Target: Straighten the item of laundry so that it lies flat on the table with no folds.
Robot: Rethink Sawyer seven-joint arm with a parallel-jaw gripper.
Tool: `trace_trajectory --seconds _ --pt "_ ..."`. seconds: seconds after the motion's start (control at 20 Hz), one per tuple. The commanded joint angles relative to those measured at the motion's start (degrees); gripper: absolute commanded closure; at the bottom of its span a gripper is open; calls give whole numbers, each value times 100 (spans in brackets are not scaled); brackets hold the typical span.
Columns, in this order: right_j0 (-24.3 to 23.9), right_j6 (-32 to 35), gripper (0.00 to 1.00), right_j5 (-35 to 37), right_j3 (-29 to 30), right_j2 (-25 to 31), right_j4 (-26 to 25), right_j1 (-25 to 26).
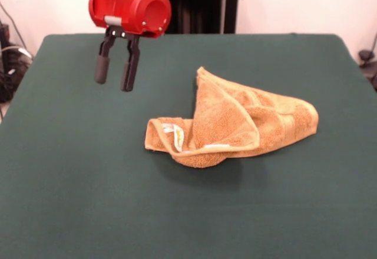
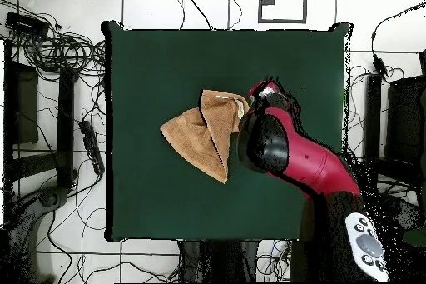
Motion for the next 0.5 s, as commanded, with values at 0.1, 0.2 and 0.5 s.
trace_trajectory --seconds 0.1,0.2,0.5 --pt "-524 971 0 -250 685 1900 -430 268" --pt "-629 1004 0 -302 738 2090 -488 296" --pt "-1213 1044 0 -366 944 2921 -713 476"
